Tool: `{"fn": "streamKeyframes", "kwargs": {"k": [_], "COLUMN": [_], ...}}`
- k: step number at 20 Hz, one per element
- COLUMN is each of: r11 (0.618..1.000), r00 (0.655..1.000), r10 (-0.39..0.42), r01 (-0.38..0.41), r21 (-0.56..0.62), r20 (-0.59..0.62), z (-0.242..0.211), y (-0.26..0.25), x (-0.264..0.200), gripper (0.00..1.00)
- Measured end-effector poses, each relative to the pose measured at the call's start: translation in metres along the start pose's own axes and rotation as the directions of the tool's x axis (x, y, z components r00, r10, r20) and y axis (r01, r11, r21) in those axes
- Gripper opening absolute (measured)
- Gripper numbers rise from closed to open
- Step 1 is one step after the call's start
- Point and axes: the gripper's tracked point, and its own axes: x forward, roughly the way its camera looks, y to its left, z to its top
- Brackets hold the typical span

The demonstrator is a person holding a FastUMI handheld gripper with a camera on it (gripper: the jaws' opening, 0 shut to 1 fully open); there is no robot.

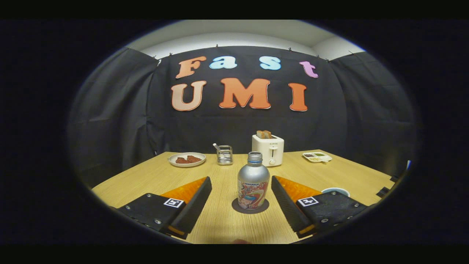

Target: Take the bottle from table, then pour the juice into the cup, finally place the bottle on the coaster

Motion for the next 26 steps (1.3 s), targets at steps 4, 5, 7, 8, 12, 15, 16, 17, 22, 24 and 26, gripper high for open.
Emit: {"fn": "streamKeyframes", "kwargs": {"k": [4, 5, 7, 8, 12, 15, 16, 17, 22, 24, 26], "r11": [0.999, 0.998, 0.997, 0.996, 0.991, 0.994, 0.995, 0.995, 0.987, 0.986, 0.987], "r00": [0.998, 0.997, 0.994, 0.993, 0.986, 0.98, 0.977, 0.975, 0.959, 0.959, 0.958], "r10": [0.018, 0.031, 0.035, 0.04, 0.07, 0.088, 0.085, 0.083, 0.108, 0.111, 0.112], "r01": [-0.019, -0.034, -0.042, -0.049, -0.086, -0.099, -0.094, -0.091, -0.134, -0.138, -0.138], "r21": [0.029, 0.043, 0.066, 0.079, 0.102, 0.051, 0.037, 0.029, 0.086, 0.088, 0.083], "r20": [0.055, 0.075, 0.102, 0.112, 0.153, 0.179, 0.194, 0.205, 0.261, 0.261, 0.262], "z": [0.033, 0.04, 0.056, 0.062, 0.085, 0.1, 0.106, 0.111, 0.122, 0.122, 0.123], "y": [0.024, 0.031, 0.038, 0.041, 0.062, 0.078, 0.081, 0.083, 0.091, 0.09, 0.092], "x": [-0.033, -0.042, -0.057, -0.063, -0.085, -0.1, -0.105, -0.11, -0.128, -0.131, -0.133], "gripper": [0.97, 0.97, 0.97, 0.97, 0.97, 0.97, 0.97, 0.97, 0.96, 0.96, 0.96]}}
